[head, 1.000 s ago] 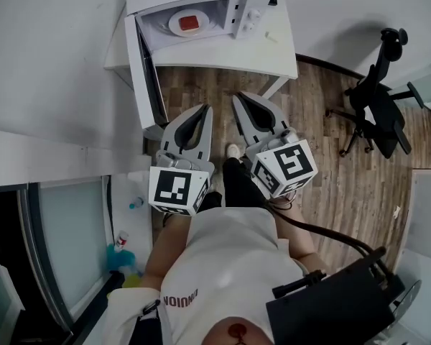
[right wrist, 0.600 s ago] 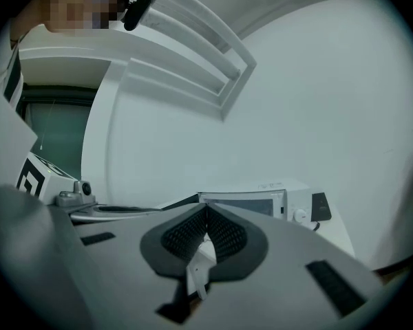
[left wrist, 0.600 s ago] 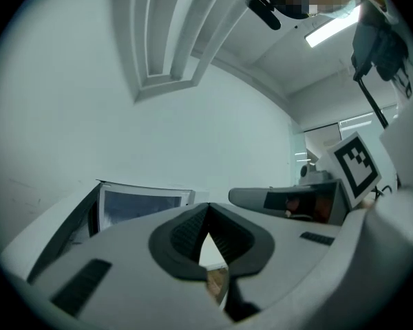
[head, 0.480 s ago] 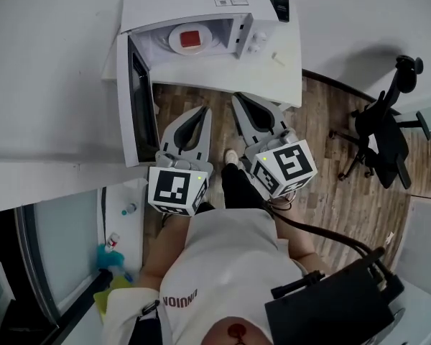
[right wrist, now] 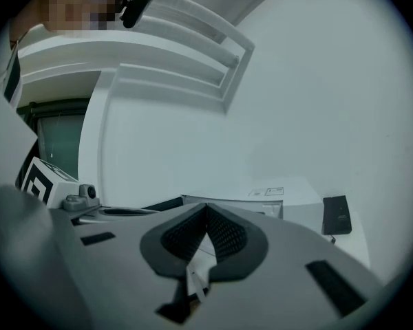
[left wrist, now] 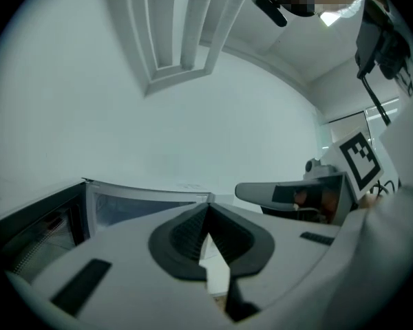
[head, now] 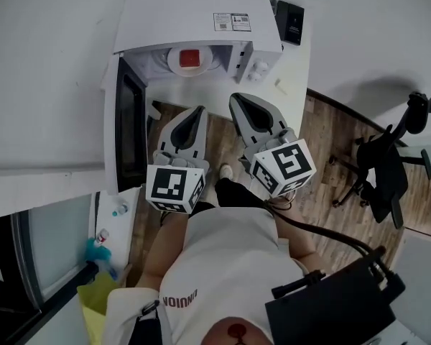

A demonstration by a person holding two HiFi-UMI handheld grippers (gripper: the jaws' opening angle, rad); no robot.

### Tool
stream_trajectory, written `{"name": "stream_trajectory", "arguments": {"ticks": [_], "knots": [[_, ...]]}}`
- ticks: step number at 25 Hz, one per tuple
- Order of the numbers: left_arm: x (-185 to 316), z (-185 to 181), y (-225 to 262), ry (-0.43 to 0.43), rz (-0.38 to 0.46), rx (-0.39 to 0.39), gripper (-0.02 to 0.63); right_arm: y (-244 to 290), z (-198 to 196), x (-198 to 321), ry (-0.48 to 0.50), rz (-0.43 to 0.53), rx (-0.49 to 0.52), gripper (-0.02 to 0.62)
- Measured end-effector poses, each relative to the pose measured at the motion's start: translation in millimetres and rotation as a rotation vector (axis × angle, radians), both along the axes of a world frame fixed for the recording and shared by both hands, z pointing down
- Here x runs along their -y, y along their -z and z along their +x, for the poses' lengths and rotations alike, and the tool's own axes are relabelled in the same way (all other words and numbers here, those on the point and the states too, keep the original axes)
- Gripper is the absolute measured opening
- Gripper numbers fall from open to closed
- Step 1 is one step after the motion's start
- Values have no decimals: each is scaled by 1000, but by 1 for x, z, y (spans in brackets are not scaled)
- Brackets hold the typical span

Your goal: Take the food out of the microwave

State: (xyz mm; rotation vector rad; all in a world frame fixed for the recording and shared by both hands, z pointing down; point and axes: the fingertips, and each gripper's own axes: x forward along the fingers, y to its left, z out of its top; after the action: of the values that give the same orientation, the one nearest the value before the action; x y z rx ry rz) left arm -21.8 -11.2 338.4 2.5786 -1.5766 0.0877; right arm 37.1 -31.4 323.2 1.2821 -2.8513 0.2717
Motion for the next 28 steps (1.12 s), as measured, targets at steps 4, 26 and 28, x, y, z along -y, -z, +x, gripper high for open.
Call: {"name": "stream_trajectory", "arguments": {"ticks": [4, 26, 28], "knots": [[15, 6, -6, 32, -14, -8, 12, -1, 5, 17, 45, -2, -8, 21], [82, -19, -39, 67, -128, -61, 12, -15, -24, 80, 122, -51, -9, 21], [91, -23, -47, 53, -152, -78, 12, -16, -29, 87, 120, -58, -15, 21]]}}
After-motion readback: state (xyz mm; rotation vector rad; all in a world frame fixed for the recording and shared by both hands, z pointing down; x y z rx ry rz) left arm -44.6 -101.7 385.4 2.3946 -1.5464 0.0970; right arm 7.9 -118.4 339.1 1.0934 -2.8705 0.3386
